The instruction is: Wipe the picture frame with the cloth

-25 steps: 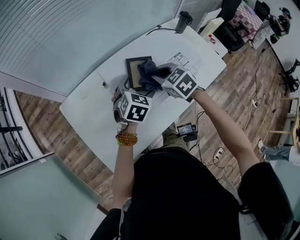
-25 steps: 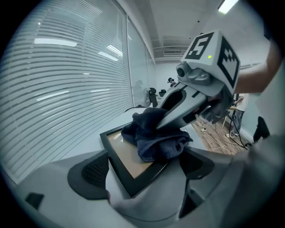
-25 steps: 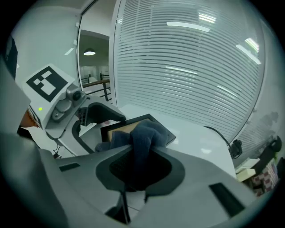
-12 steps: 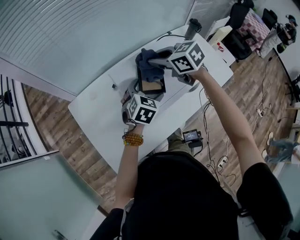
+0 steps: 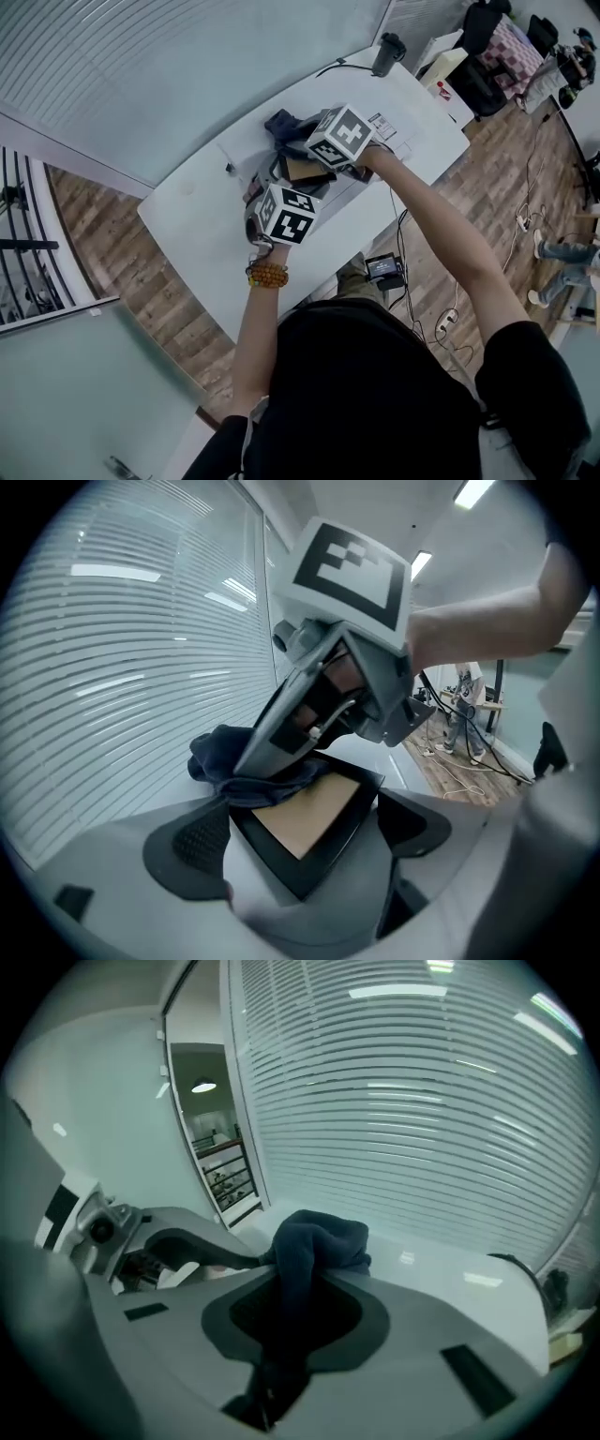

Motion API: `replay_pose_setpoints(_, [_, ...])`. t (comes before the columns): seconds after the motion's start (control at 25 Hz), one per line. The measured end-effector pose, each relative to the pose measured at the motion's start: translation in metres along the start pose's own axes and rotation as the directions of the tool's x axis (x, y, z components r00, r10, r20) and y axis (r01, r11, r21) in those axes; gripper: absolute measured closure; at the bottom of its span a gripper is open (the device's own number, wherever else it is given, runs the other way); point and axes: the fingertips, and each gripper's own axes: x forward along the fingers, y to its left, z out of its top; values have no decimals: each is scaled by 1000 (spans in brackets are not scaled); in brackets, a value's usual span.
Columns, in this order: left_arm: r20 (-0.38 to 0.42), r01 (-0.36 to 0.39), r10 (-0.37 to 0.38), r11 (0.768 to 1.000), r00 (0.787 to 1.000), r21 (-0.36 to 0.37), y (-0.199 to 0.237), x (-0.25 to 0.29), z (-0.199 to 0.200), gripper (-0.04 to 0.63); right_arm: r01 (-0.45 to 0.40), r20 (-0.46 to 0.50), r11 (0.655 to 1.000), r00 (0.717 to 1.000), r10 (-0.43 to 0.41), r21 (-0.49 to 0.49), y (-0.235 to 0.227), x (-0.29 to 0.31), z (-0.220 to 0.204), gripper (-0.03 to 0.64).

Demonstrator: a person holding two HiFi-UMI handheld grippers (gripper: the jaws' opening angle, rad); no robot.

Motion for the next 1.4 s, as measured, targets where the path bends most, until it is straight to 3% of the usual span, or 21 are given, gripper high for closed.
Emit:
replay_pose_setpoints(0.12, [1,0,0,1000,1000,0,-3,1,1,95,-32,-36,998,999,31,-54,18,-8,-10,571])
replay_pose_setpoints(0.24, [0,-1,1,1000,1000,-1,-2,1,1,95,-71,-79,996,995,67,-47,31,-12,-17,571])
replay_pose_setpoints(0.44, [0,-2,2,1000,1000,-2,-3,-1,3,94,-272,-131,962,954,270,-1,64,-25,-31,571])
replay_pose_setpoints(0.6, [3,-1,1,1000,1000,-4,-4,-1,4,95,-366,-155,912,928,340,-186,66,-45,-22,571])
replay_pose_setpoints(0.68, [5,1,-1,1000,1000,-2,-3,0,4,95,-292,-99,929,956,276,-228,43,-54,-2,571])
replay_pose_setpoints(0.76, [5,0,0,1000,1000,-1,-2,1,3,95,-106,-53,959,994,95,-261,3,-52,12,571])
replay_pose_setpoints(0.84, [2,0,0,1000,1000,-3,-2,1,3,95,62,-84,936,992,-97,-348,-31,-42,3,571])
replay_pose_setpoints(0.92, [2,2,-2,1000,1000,-3,-3,1,3,95,103,-133,889,975,-180,-447,-39,-31,-18,571])
replay_pose_setpoints(0.96, [1,3,-3,1000,1000,-3,-4,1,3,95,103,-136,882,973,-184,-460,-36,-27,-24,571])
replay_pose_setpoints(1.16, [-3,-5,5,1000,1000,-2,3,0,2,95,83,-177,920,971,-162,-384,-20,-22,-25,572])
replay_pose_setpoints(1.4, [-1,-4,4,1000,1000,-1,-1,0,4,95,56,-223,932,964,-144,-359,-5,-28,-33,572])
